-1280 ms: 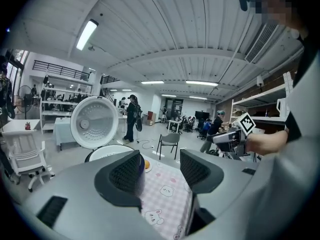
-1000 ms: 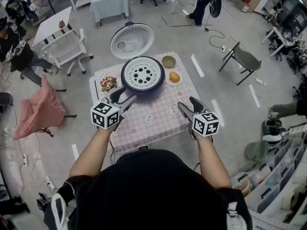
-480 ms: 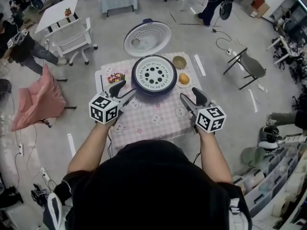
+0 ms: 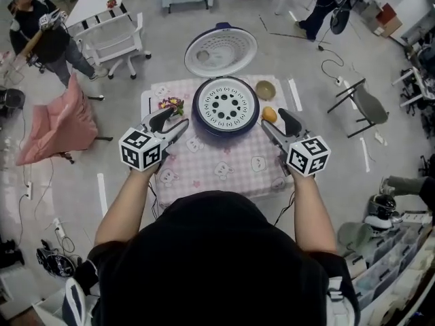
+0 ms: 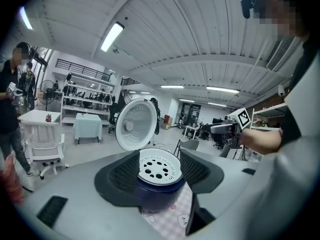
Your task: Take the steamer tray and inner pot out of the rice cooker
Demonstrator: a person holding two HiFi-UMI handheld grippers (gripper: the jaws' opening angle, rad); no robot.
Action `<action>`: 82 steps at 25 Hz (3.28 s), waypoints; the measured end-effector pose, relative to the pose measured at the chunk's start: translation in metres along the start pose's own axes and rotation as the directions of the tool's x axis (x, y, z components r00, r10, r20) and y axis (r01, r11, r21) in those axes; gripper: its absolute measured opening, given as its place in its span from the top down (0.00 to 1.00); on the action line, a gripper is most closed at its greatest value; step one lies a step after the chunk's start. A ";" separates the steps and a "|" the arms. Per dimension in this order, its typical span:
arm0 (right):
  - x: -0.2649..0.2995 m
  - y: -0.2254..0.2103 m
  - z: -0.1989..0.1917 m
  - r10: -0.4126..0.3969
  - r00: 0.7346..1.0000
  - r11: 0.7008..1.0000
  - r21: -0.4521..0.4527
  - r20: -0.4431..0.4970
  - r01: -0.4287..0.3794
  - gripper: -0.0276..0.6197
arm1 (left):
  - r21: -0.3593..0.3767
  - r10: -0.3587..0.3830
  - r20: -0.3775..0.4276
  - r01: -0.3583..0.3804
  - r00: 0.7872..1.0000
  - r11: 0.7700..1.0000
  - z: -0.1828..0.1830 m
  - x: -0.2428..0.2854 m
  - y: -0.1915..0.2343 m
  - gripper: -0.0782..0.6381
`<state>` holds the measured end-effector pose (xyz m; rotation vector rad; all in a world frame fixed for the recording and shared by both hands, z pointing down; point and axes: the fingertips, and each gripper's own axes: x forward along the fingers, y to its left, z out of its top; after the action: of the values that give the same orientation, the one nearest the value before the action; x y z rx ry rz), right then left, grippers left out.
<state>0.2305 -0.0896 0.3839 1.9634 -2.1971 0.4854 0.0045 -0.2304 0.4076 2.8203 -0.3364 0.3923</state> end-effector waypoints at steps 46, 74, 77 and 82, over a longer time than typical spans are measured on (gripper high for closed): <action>0.121 0.025 -0.214 0.141 0.274 0.221 -0.239 -0.951 -0.945 0.60 | -0.203 0.243 -0.019 -0.242 0.970 0.949 -0.074 0.022 -0.034 0.53; 0.113 0.023 -0.164 0.115 0.407 0.183 -0.384 -0.906 -0.905 0.90 | -0.195 0.193 -0.030 -0.195 0.981 0.961 -0.072 0.030 -0.045 0.53; 0.113 0.024 -0.162 0.109 0.428 0.179 -0.406 -0.897 -0.896 0.90 | -0.186 0.188 -0.030 -0.191 0.982 0.964 -0.069 0.029 -0.046 0.53; 0.110 0.023 -0.159 0.095 0.452 0.188 -0.430 -0.887 -0.883 0.90 | -0.170 0.174 -0.024 -0.176 0.984 0.970 -0.063 0.030 -0.048 0.53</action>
<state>0.1780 -0.1367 0.5656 0.1674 -1.8153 0.0010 0.0308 -0.1723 0.4636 2.6277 -0.5911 0.3924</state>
